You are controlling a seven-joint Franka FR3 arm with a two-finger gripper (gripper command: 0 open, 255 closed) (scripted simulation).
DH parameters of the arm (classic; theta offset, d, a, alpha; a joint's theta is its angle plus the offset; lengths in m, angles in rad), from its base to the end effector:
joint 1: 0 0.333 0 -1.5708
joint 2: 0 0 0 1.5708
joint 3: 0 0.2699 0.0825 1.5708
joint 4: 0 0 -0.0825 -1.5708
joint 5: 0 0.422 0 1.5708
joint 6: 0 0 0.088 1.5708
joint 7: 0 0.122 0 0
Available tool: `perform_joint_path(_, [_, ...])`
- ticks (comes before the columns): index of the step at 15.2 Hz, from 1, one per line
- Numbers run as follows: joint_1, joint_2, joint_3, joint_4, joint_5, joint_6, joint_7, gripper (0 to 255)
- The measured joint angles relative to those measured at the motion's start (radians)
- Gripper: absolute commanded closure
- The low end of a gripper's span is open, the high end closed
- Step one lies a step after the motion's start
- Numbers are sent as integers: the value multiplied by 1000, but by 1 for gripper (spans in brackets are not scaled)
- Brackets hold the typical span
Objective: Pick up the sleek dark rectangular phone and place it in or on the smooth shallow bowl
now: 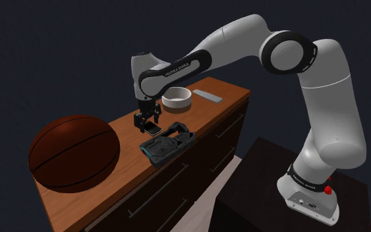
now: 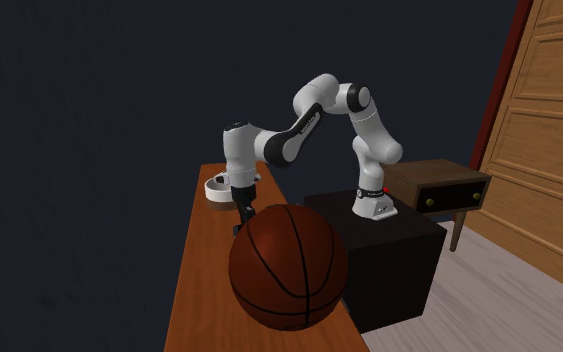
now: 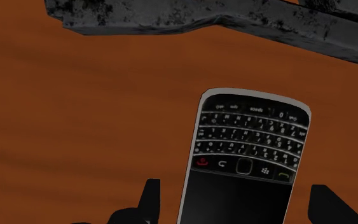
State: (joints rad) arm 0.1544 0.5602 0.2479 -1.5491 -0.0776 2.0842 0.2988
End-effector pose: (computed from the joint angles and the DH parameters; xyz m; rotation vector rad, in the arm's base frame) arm 0.6557 0.2563 0.2580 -3.0799 -0.1633 0.0445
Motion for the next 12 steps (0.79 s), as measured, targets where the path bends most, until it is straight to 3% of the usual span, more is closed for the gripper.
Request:
perform_joint_path(3, [0,1,0,0,0,1,0,0])
perform_joint_path(4, [0,1,0,0,0,1,0,255])
perform_joint_path(12, [0,-1,0,1,0,0,0,255])
